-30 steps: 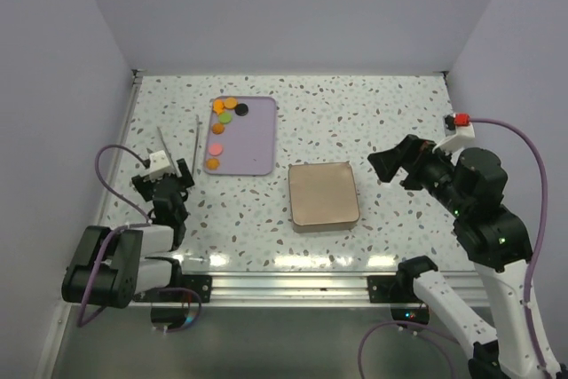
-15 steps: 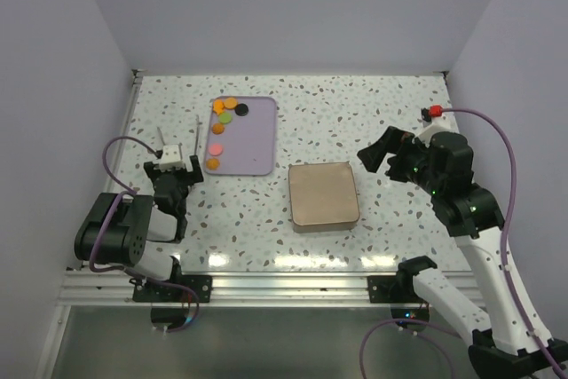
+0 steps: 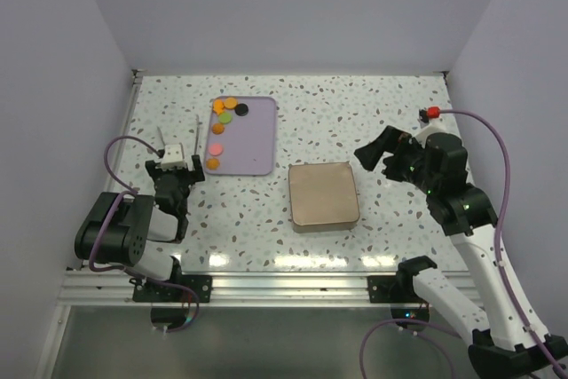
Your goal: Pack the cookies
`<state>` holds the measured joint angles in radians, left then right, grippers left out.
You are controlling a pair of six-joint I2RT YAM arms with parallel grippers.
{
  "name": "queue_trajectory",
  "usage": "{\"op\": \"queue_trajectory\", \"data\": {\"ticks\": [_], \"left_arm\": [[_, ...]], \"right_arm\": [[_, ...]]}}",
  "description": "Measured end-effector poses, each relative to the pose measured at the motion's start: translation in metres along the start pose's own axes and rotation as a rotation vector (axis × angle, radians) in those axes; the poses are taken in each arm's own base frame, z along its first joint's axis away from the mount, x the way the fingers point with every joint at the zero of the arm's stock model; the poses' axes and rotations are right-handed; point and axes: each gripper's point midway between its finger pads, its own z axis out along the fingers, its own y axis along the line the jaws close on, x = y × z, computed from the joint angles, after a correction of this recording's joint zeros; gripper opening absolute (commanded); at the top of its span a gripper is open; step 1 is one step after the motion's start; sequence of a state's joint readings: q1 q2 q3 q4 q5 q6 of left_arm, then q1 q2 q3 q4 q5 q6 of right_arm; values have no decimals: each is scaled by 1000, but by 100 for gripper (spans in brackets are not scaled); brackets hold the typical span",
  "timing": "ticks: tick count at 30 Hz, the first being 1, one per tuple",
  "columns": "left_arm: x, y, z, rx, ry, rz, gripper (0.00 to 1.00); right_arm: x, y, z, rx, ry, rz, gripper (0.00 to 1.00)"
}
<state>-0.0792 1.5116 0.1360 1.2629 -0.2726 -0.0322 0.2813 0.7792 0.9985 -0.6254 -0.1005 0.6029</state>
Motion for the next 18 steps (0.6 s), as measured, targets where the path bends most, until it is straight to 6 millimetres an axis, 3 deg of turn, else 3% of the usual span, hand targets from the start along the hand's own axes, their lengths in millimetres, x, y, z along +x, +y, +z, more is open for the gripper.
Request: {"op": "queue_trajectory", "data": {"ticks": [18], "left_arm": [[0, 0, 0, 0, 0, 0, 100]], "right_arm": [[-2, -3, 7, 19, -2, 7, 99]]}}
